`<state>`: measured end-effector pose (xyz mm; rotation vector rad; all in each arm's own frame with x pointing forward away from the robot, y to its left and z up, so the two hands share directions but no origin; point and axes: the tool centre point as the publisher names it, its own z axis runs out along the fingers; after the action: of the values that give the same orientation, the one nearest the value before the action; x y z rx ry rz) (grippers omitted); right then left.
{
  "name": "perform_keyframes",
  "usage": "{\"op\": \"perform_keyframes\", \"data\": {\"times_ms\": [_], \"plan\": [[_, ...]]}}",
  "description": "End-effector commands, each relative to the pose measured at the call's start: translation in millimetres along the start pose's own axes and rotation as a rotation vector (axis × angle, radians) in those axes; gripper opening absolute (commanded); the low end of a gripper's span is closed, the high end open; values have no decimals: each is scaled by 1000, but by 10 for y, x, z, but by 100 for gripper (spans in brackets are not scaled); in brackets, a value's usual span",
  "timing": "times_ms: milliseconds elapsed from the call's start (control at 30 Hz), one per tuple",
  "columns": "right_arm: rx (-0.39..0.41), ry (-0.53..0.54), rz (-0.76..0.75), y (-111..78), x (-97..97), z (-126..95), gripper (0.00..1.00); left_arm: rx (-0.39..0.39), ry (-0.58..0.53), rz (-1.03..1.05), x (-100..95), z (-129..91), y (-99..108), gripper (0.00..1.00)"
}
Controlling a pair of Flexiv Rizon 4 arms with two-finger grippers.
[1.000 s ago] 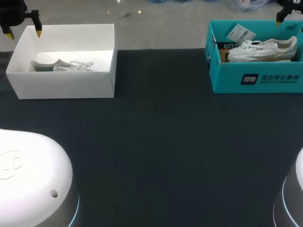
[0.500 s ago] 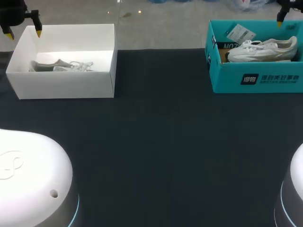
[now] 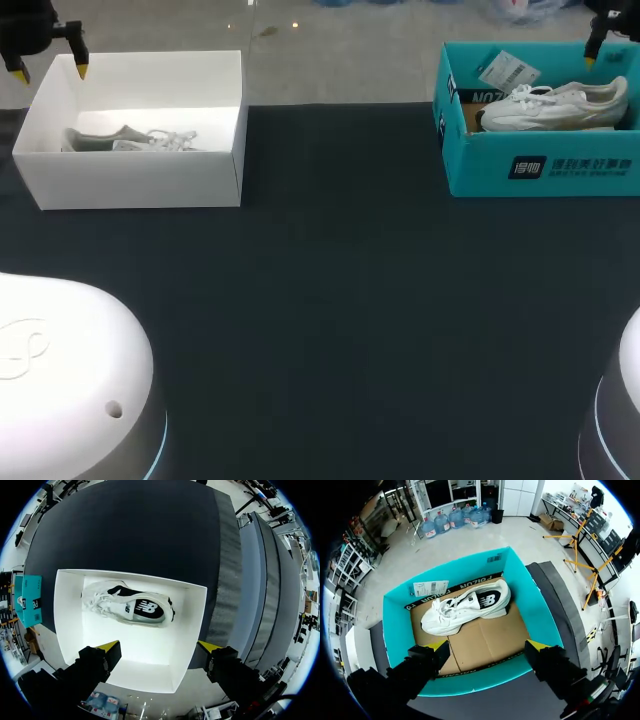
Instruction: Take the shoe out of the shoebox, open the shoe tongue, remove and reinsert the insole, then place the shoe into the shoebox
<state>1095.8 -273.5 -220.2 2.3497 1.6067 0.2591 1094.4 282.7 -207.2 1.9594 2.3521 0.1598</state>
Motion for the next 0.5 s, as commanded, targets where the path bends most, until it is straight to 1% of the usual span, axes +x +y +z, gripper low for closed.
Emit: {"op": "perform_keyframes", "data": {"times_ms": [33,133,267,333,400,500], "plan": [[46,-7,6,314,84,418,100,-2,2,0,-1,-1,-7,100],[64,-35,-4,395,37,600,100,-2,2,0,-1,-1,-7,100],[74,-79,-11,486,-88,811,100,-2,2,0,-1,-1,-7,100],[76,-78,-9,541,-157,908,100,-2,2,0,-1,-1,-7,100],[75,-44,-59,587,-191,962,100,-2,2,0,-1,-1,-7,100],[85,-46,-108,665,-278,1034,100,-2,2,0,-1,-1,-7,100]]}}
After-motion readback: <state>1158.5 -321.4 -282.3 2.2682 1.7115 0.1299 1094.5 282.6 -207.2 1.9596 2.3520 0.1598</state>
